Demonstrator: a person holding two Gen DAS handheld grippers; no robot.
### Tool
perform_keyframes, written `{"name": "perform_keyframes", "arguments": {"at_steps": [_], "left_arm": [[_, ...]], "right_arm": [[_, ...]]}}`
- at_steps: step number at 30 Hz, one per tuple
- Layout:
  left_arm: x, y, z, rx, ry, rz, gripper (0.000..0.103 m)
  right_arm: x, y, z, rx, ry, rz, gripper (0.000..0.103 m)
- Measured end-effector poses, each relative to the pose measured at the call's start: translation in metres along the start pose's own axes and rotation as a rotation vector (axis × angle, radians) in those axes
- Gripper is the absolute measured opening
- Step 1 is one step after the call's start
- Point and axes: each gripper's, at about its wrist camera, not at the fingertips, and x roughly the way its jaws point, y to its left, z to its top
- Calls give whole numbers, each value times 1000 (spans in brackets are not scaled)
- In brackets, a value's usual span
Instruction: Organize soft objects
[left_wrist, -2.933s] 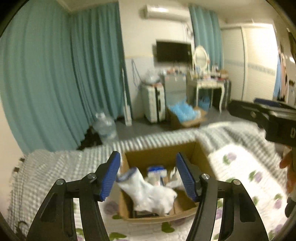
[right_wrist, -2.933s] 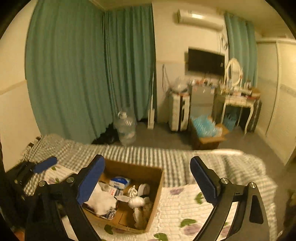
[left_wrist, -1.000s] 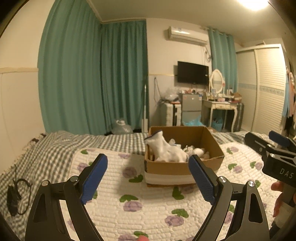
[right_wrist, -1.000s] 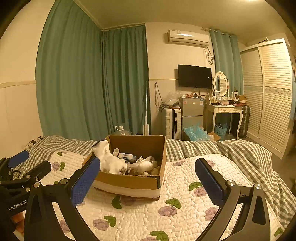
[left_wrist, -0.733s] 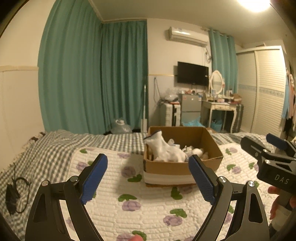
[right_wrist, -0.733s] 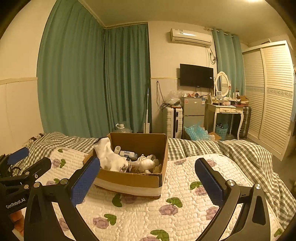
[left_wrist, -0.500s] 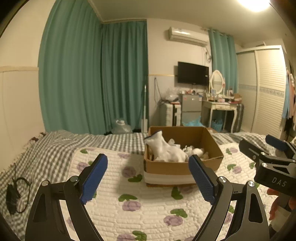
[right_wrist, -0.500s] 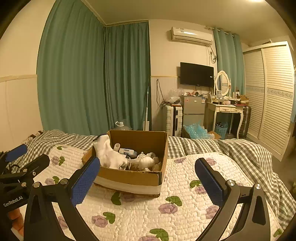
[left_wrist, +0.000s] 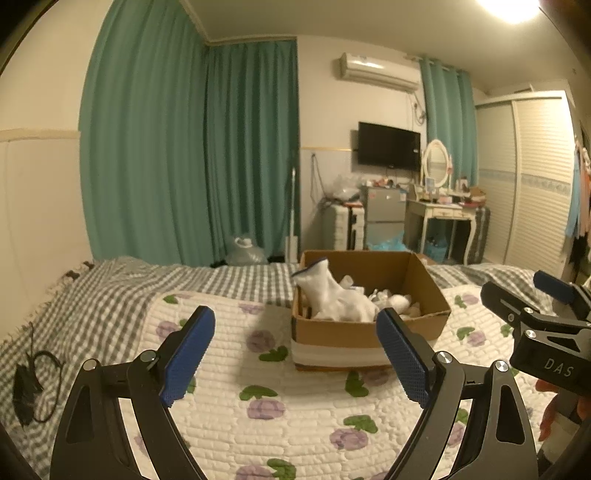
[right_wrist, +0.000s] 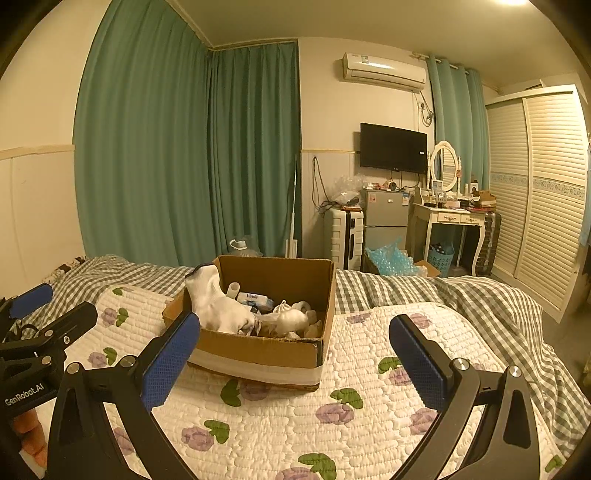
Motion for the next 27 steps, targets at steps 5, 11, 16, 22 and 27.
{"name": "perform_keyframes", "arguments": {"at_steps": [5, 11, 16, 22, 27], "left_arm": [[0, 0, 0, -1, 2, 3, 90], [0, -1, 0, -2, 3, 4, 90], [1, -1, 0, -2, 8, -2, 90], [2, 0, -1, -3, 10, -3, 90], [1, -1, -1, -3, 11, -1, 90]], "right_arm": [[0, 0, 0, -1, 1, 1, 103], [-1, -1, 0, 0, 1, 3, 103], [-1, -1, 0, -1, 1, 2, 103], [0, -1, 0, -1, 3, 5, 103], [0, -1, -1, -1, 4, 7, 103]]}}
